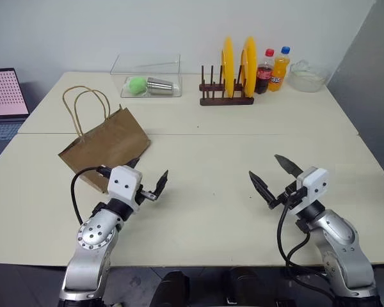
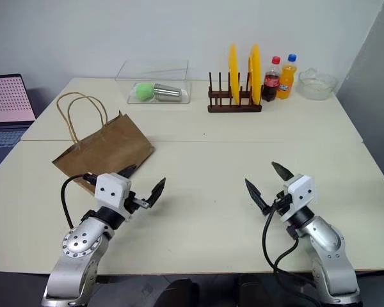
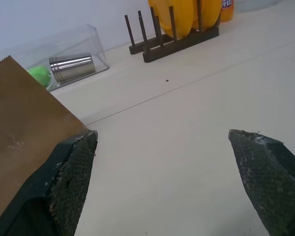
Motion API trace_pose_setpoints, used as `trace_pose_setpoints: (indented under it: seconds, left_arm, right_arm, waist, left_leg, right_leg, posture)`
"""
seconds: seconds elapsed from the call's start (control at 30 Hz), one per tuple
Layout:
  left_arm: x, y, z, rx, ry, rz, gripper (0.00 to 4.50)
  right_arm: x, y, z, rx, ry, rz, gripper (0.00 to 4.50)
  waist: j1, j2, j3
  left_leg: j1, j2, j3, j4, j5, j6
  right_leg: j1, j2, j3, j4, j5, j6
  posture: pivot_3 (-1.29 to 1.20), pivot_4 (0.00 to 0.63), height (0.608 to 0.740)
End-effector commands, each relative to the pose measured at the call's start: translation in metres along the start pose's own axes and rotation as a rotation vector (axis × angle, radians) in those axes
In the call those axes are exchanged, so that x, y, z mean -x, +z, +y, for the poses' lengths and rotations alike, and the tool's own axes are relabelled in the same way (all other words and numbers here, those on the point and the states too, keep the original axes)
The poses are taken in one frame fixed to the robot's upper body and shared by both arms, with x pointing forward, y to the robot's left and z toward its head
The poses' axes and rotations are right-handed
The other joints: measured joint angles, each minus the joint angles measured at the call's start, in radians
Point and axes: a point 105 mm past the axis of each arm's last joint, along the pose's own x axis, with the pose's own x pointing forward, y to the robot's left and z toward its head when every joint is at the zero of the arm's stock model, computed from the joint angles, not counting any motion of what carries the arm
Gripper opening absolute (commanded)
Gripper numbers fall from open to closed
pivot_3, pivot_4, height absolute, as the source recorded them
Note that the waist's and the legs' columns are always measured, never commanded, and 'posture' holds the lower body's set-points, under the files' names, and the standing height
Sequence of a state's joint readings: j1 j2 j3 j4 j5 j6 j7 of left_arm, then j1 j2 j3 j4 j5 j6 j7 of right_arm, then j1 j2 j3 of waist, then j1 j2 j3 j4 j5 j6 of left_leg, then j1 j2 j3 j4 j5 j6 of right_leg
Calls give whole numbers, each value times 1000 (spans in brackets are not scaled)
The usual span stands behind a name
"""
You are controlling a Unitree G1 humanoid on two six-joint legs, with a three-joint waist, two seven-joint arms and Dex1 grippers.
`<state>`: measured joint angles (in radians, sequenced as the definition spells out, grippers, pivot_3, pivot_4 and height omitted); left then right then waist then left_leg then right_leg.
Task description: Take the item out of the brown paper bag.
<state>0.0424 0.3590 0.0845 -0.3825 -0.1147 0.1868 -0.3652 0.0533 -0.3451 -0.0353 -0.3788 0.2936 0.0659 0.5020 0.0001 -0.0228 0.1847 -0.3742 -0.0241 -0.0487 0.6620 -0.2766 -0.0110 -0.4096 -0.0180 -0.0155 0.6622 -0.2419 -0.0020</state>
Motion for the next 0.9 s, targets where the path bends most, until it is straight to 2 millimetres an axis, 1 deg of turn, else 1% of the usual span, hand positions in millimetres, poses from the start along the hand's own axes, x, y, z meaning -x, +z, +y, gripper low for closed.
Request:
trace_pose_setpoints:
  seconds: [0.03, 0.13, 0.5, 0.6, 0.77, 0.9]
  left_arm:
    - [-3, 16, -1, -12, -19, -60, 4483]
    - [-7, 20, 0, -29, -3, -76, 4483]
    - [-8, 18, -10, 4, -43, -75, 4483]
    - [-8, 12, -12, -26, -60, -54, 4483]
    - [-6, 10, -10, -12, -59, -47, 4483]
    - [-5, 11, -6, -14, -20, -58, 4483]
  right_arm:
    - [-3, 12, 1, 37, 13, -52, 4500]
    - [-3, 11, 1, 40, 15, -53, 4500]
    - [-1, 11, 2, 51, 17, -48, 4500]
    - [0, 9, 2, 51, 17, -44, 4500]
    - [0, 7, 4, 49, 20, -40, 4500]
    - [1, 5, 6, 47, 31, -36, 4500]
  waist:
    - [0, 0, 0]
    - [0, 0, 0]
    - [0, 0, 0]
    - [0, 0, 0]
    - [0, 0, 0]
    - [0, 0, 0]
  left_leg:
    - [0, 0, 0, 0, 0, 0]
    - [0, 0, 0, 0, 0, 0]
    - [0, 0, 0, 0, 0, 0]
    - [0, 0, 0, 0, 0, 0]
    - [0, 0, 0, 0, 0, 0]
    - [0, 0, 0, 0, 0, 0]
  right_leg:
    - [0, 0, 0, 0, 0, 0]
    - [0, 0, 0, 0, 0, 0]
    - [0, 0, 0, 0, 0, 0]
    - [0, 0, 0, 0, 0, 0]
    - [0, 0, 0, 0, 0, 0]
    - [0, 0, 0, 0, 0, 0]
  posture:
    - [0, 150, 740]
    - [0, 150, 740]
    - [0, 150, 740]
    - [0, 150, 740]
    - [0, 150, 740]
    - [0, 150, 740]
